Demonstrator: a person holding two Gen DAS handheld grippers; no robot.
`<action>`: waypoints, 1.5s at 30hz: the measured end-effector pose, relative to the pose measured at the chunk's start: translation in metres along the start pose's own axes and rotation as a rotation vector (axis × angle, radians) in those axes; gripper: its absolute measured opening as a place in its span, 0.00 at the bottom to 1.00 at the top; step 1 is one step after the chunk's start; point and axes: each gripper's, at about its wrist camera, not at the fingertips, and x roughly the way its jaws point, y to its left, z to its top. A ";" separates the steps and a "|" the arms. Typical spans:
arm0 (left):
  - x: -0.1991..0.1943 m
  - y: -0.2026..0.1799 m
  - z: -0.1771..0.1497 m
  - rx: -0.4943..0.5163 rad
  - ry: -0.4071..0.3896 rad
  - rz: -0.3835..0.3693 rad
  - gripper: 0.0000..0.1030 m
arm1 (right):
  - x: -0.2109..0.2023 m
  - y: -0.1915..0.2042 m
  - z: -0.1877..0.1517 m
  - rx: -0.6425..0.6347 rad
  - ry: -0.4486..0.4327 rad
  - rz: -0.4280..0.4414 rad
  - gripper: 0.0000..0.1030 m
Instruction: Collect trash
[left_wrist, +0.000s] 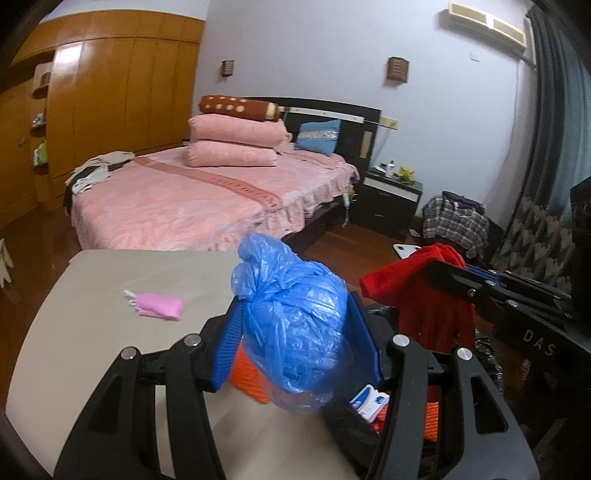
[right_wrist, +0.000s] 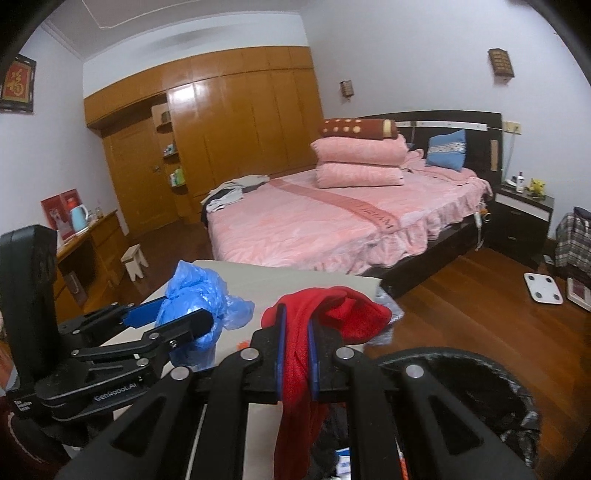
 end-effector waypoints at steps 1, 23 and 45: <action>0.002 -0.007 0.001 0.009 -0.001 -0.012 0.52 | -0.004 -0.006 -0.001 0.005 -0.002 -0.013 0.10; 0.056 -0.105 -0.024 0.122 0.053 -0.182 0.52 | -0.039 -0.096 -0.035 0.081 0.025 -0.185 0.10; 0.091 -0.114 -0.039 0.139 0.128 -0.220 0.79 | -0.031 -0.146 -0.076 0.164 0.117 -0.278 0.57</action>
